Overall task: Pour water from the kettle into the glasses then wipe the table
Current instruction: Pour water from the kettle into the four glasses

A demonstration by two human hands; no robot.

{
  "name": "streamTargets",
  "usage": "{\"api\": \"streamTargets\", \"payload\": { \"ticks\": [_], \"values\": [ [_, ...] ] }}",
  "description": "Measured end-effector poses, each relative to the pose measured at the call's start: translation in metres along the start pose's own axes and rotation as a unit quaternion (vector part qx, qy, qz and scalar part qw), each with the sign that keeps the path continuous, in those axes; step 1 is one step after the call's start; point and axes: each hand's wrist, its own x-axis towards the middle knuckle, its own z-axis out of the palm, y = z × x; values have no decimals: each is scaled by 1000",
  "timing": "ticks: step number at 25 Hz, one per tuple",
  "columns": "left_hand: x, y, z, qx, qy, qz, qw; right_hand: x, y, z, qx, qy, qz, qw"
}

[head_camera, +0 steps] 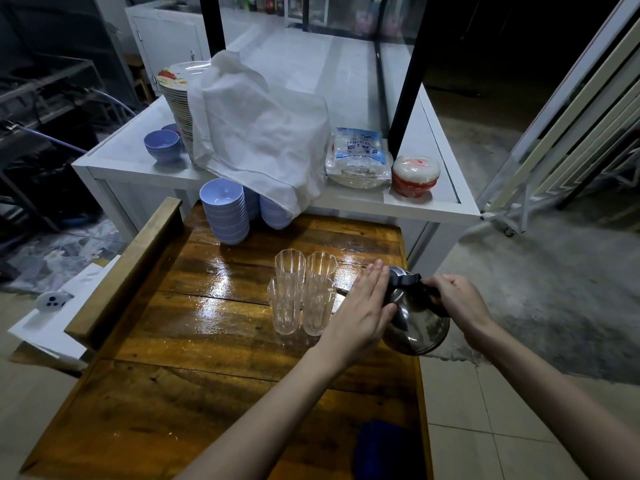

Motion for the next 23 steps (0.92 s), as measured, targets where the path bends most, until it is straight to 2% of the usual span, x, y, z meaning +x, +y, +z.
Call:
{"api": "streamTargets", "payload": {
  "ticks": [8, 23],
  "values": [
    [1, 3, -6, -3, 5, -1, 1000, 6, 0, -1, -24, 6, -36, 999],
    [-4, -3, -2, -17, -1, -11, 1000, 3, 1, 5, -36, 19, -24, 999]
  ]
}}
